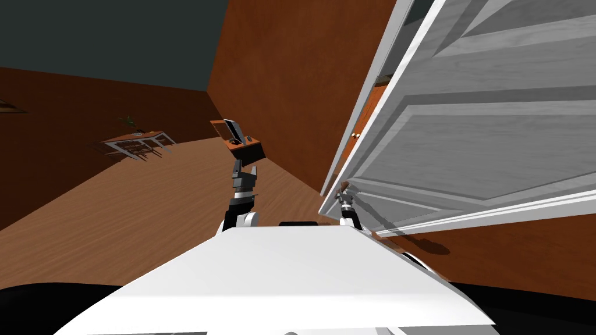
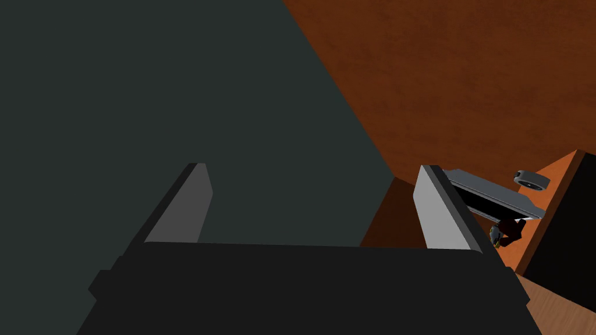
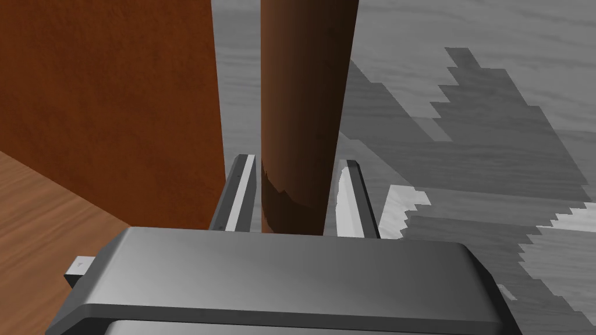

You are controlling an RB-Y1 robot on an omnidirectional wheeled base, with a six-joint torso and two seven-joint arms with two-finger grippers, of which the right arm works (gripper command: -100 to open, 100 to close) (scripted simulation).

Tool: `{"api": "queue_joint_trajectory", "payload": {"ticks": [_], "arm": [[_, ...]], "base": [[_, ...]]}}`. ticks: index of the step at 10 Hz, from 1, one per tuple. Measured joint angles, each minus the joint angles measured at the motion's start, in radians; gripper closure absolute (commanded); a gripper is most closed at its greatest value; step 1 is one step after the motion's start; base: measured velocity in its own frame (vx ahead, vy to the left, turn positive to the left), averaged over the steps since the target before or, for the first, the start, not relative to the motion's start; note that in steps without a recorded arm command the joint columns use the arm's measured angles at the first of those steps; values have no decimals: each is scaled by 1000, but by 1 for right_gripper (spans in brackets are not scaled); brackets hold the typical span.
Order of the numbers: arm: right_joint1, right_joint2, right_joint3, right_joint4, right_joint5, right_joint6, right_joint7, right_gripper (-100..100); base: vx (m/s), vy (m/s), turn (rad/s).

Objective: Pull the door open

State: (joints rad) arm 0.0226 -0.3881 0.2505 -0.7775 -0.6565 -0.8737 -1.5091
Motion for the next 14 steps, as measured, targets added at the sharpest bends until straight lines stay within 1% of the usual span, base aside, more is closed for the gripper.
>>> {"api": "queue_joint_trajectory", "payload": {"ticks": [1, 2, 4, 5, 6, 7, 9, 10, 11, 12, 13, 14], "arm": [[15, -10, 14, -16, 6, 2, -9, 100], [11, -10, 24, -6, 10, -1, -19, 100], [20, -27, 47, -8, 20, -12, -42, 100], [22, -34, 60, -2, 26, -20, -56, 100], [23, -33, 63, -1, 28, -23, -59, 100], [23, -41, 68, -3, 31, -30, -66, 100], [20, -57, 89, 12, 43, -56, -94, 100], [29, -66, 99, 4, 48, -61, -104, 100], [46, -75, 109, -14, 52, -63, -110, 100], [53, -88, 123, -16, 58, -65, -124, 100], [65, -95, 133, -25, 63, -68, -133, 100], [63, -99, 146, -10, 70, -83, -146, 100]], "base": [[-179, -10, 44], [-202, -11, 94], [-220, -28, 76], [-102, -20, 24], [-148, 3, 92], [-212, -34, 98], [-231, -46, 109], [-240, -35, 92], [-222, -32, 101], [-197, -73, 95], [-202, -64, 99], [-99, -16, 24]]}}
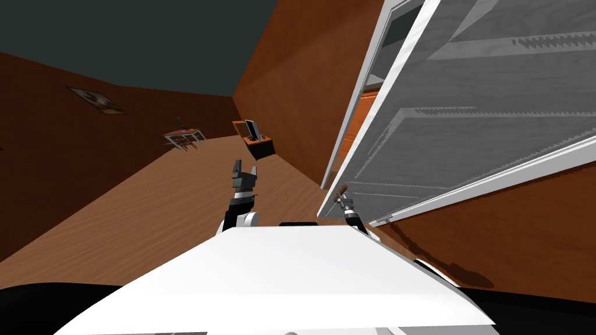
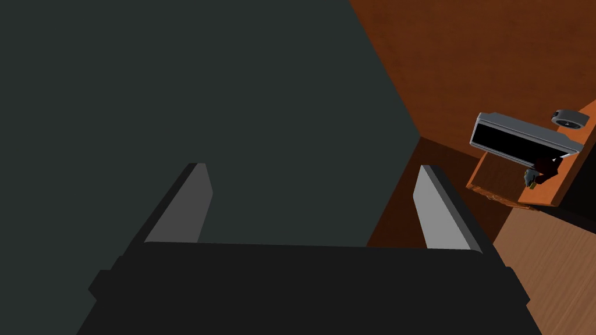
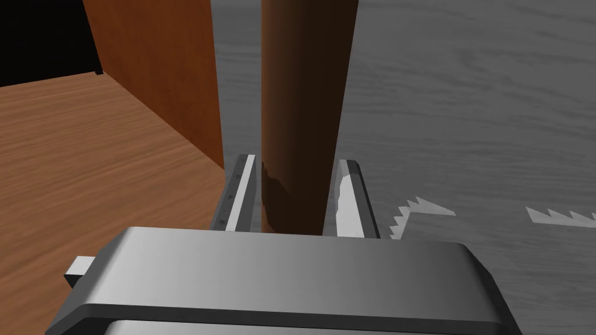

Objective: Pull the door open

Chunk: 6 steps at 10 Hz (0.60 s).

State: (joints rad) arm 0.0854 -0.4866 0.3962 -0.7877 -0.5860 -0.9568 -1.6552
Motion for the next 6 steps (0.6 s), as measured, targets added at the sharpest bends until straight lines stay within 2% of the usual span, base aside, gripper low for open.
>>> {"api": "queue_joint_trajectory", "payload": {"ticks": [1, 2, 4, 6], "arm": [[0, 0, 3, 2, 2, -5, -4, 100], [4, -9, 8, -7, 3, -10, -8, 100], [16, -31, 30, -11, 9, -38, -28, 100], [39, -49, 56, -19, 17, -60, -45, 100]], "base": [[-138, -35, 88], [-209, -77, 160], [-206, -67, 112], [-227, -60, 107]]}}
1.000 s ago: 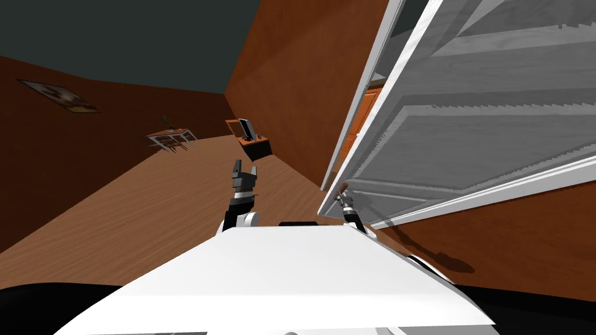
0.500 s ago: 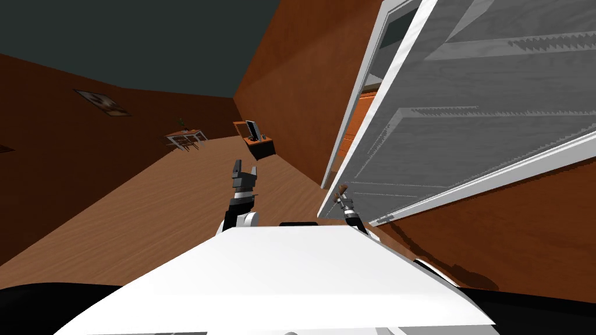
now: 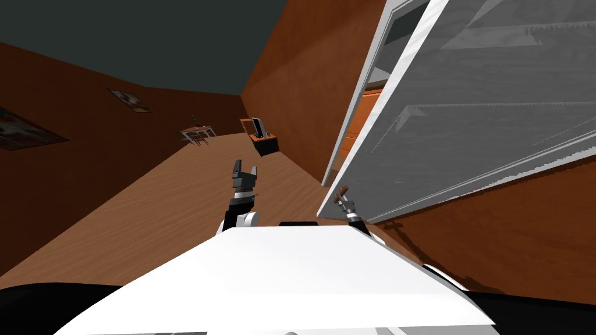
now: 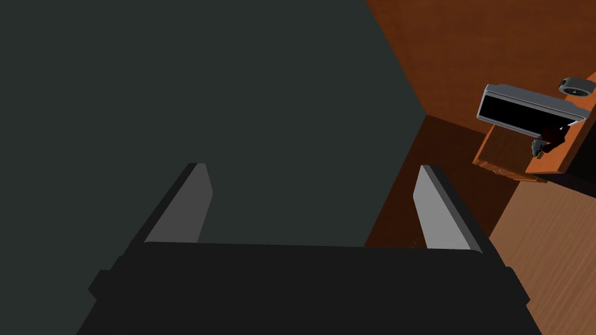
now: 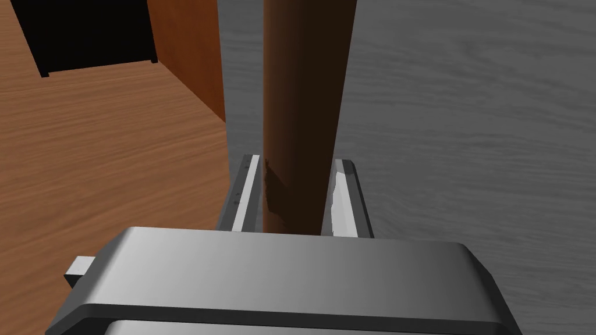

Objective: Pull the door open

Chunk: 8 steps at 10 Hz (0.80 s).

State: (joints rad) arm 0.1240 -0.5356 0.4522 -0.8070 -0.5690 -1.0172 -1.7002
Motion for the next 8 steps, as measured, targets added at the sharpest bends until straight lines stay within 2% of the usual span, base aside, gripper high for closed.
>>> {"api": "queue_joint_trajectory", "payload": {"ticks": [2, 4, 8], "arm": [[16, -21, 27, 11, 8, -31, -27, 100], [21, -27, 34, 16, 12, -46, -36, 100], [25, -46, 70, 67, 30, -120, -79, 100]], "base": [[-160, -28, 60], [-191, -60, 146], [-199, -68, 140]]}}
